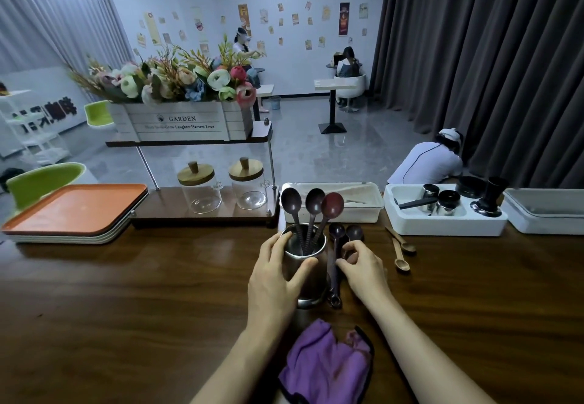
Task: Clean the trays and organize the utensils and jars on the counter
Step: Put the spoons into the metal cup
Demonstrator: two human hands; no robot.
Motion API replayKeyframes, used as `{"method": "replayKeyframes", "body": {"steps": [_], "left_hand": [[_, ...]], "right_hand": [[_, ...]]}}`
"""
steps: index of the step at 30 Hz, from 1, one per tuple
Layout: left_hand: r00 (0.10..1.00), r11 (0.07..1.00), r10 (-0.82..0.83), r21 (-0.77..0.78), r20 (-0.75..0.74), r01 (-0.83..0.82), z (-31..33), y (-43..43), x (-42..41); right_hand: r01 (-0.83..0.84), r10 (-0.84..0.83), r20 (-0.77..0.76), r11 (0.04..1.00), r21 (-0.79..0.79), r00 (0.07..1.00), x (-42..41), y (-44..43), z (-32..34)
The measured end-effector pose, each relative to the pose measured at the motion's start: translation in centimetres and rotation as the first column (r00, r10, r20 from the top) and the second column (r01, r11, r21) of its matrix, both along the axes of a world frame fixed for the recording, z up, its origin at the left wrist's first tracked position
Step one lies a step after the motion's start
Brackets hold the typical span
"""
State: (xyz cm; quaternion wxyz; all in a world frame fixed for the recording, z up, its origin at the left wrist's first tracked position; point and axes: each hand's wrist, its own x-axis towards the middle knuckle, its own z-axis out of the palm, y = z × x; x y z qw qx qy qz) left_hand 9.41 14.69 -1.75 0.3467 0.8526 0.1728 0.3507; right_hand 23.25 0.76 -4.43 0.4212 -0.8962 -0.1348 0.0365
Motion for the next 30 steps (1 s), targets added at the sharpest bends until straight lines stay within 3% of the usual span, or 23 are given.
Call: {"method": "replayKeyframes", "body": {"steps": [11,17,26,30], "left_hand": [[1.000,1.000,0.012,0.005,0.008,-0.012,-0.1,-0.1,0.1],[1.000,1.000,-0.007,-0.002,0.012,0.007,-0.1,0.0,0.1],[0.997,0.997,-0.071,0.014,-0.004,0.071,-0.7,0.1,0.0],[0.994,0.992,-0.108,-0.057,0.029,0.109,-0.6,-0.2,0.0]], "right_hand": [[-0.021,0.019,-0.114,1.000,-0.014,0.993,1.6,-0.1,0.0],[-0.038,0.123,-0.292,0.959,0.281,0.948,2.0,-1.4,0.6],[0.037,0.141,-0.325,0.872,0.487,0.935,1.3,-3.3,0.2],[0.034,0.140,-0.277,0.840,0.542,0.951,0.5,-4.7,1.8]]}}
